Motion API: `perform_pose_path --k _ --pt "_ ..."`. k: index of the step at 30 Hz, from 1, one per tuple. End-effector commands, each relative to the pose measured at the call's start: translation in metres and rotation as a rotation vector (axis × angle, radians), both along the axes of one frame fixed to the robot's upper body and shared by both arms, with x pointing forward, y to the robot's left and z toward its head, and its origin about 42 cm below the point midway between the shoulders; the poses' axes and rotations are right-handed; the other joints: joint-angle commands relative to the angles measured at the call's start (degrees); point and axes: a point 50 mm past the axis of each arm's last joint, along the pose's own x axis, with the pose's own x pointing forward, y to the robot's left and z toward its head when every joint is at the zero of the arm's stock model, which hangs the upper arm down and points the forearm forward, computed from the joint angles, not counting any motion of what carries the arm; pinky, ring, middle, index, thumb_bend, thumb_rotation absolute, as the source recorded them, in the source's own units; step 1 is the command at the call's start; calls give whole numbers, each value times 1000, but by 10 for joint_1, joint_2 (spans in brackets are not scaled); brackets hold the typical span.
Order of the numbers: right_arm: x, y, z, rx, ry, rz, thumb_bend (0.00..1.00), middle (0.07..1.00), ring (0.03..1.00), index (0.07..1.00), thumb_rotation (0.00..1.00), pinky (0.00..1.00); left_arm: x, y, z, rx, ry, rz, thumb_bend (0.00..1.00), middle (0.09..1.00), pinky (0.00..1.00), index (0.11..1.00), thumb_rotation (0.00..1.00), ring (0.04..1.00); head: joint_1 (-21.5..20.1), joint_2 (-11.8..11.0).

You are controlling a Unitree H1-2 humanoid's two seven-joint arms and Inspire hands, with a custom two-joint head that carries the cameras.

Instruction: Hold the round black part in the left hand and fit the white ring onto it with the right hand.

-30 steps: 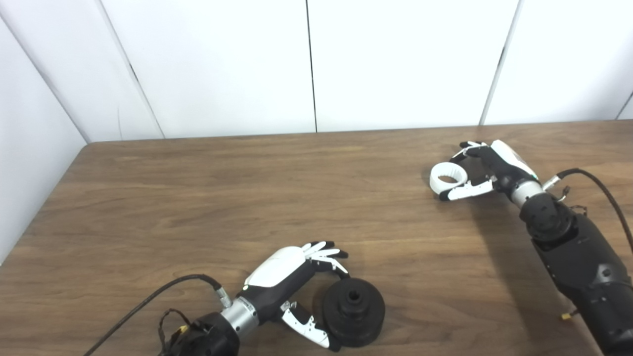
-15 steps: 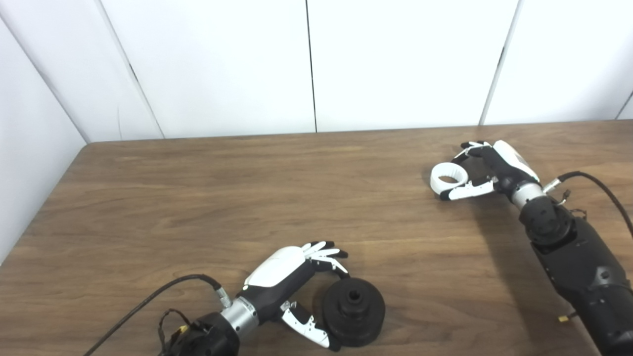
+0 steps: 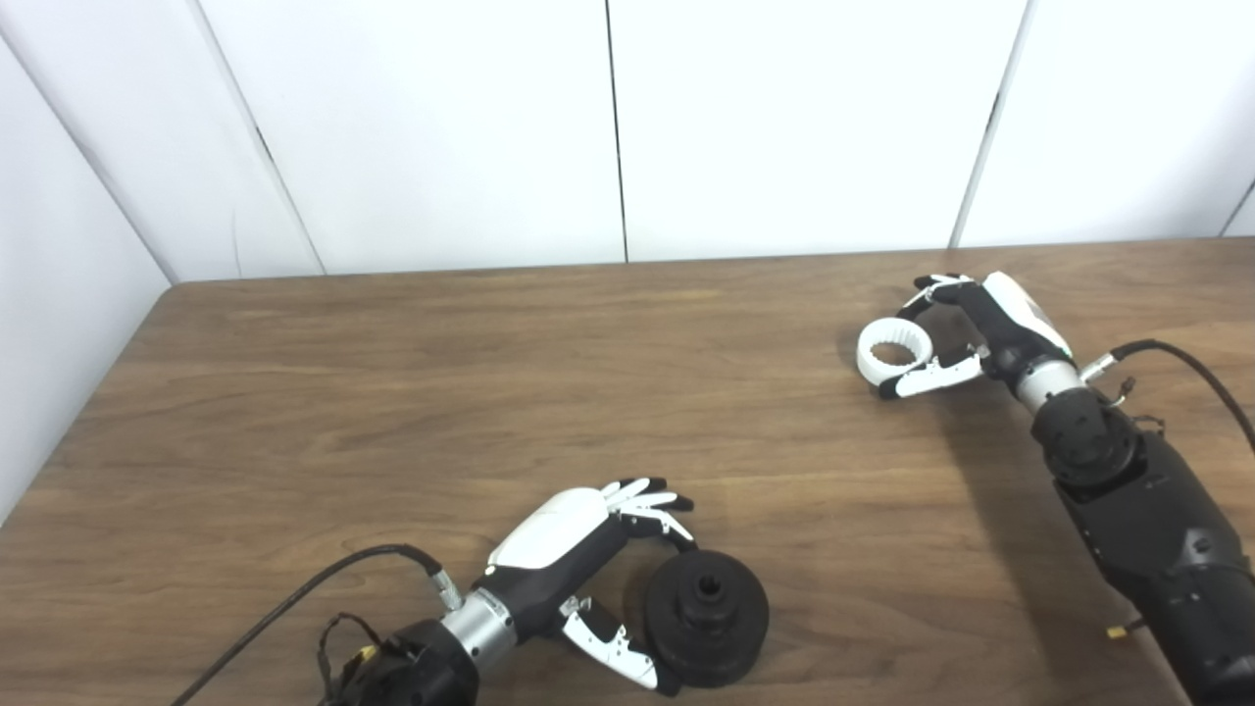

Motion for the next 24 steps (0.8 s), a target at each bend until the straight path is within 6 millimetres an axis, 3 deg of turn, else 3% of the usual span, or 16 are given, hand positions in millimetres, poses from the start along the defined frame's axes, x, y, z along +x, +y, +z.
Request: perform_pose_path --k 1,15,24 --pt "9 -1 31 6 -114 24 525 882 973 487 146 931 8 -2 14 -19 -71 0 827 908 1000 600 250 982 0 0" --pt "-25 4 64 37 -157 120 525 879 974 486 149 972 12 -5 8 -27 -52 5 822 910 1000 604 244 988 0 -4" --pt "-66 24 97 73 -154 226 525 884 981 487 151 1000 15 -5 8 -18 -63 13 823 906 1000 600 257 984 2 -3"
